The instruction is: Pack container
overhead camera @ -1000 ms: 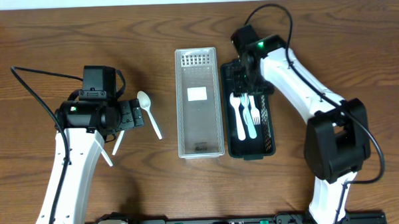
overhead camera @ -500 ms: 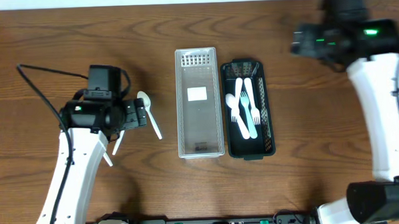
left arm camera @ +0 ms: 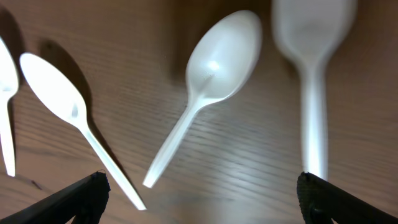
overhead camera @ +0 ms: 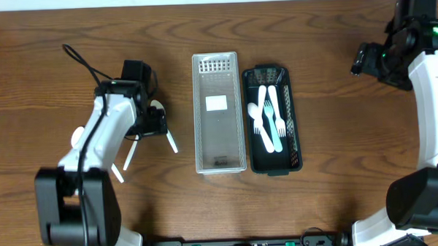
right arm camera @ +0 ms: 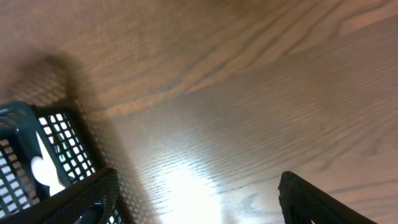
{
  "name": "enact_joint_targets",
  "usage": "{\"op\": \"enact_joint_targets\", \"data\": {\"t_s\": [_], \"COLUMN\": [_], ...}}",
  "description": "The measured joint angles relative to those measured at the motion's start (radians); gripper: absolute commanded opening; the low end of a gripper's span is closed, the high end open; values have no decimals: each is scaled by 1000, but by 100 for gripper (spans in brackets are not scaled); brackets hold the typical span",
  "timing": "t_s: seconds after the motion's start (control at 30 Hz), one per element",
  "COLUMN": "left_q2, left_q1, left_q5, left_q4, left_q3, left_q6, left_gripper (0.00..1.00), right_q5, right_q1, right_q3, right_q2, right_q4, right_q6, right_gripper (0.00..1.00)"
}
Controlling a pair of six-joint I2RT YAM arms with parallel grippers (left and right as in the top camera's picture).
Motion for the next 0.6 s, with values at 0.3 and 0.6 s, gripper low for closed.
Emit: {"op": "enact_joint_targets", "data": {"t_s": [0.3, 0.6], "left_q2": [59, 71], "left_q1": [100, 166], "left_q5": [146, 248], "left_q4": [49, 72], "left_q3": [0, 0], "left_q6": [226, 389], "left_gripper": [98, 98], "right_q5": [-7, -7], "right_q1": [0, 0], "right_q3": [-101, -109], "right_q2": [4, 4], "right_q4": [40, 51], "right_q6": [-5, -7], "right_gripper": [85, 85]}}
